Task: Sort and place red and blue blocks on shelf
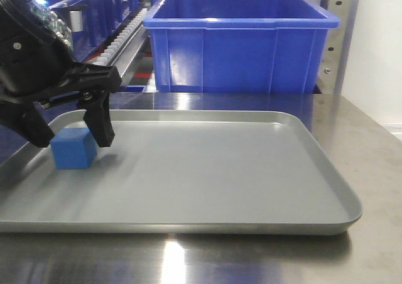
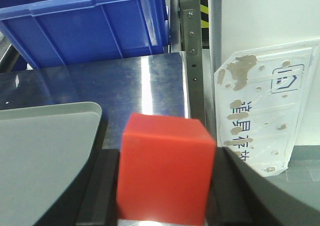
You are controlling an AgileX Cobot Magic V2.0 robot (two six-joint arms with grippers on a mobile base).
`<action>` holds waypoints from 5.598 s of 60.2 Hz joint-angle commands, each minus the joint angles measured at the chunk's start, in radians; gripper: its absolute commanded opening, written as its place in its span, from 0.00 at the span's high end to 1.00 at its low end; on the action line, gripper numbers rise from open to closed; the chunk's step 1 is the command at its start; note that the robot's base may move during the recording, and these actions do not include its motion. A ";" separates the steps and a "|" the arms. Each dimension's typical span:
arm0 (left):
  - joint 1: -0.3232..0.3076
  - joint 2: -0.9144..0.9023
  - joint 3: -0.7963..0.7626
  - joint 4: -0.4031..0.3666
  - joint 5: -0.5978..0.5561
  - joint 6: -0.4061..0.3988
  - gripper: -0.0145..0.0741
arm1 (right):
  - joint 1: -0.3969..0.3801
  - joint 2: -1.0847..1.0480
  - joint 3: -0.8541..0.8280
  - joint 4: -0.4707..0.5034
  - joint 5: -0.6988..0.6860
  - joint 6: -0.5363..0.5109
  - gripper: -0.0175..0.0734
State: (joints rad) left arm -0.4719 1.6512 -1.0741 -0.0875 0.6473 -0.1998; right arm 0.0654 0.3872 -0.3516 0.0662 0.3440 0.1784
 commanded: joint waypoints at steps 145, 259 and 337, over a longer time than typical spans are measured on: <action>0.303 -1.038 0.396 0.165 -0.106 -0.011 0.68 | -0.007 0.003 -0.028 0.002 -0.090 -0.005 0.74; 0.305 -1.418 0.724 0.194 -0.237 -0.035 0.68 | -0.007 0.003 -0.028 0.002 -0.089 -0.005 0.74; 0.305 -1.418 0.724 0.194 -0.238 -0.035 0.68 | -0.007 0.003 -0.028 0.002 -0.089 -0.005 0.74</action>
State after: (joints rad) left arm -0.1692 0.2237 -0.3222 0.1033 0.4941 -0.2257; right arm 0.0654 0.3872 -0.3516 0.0662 0.3440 0.1784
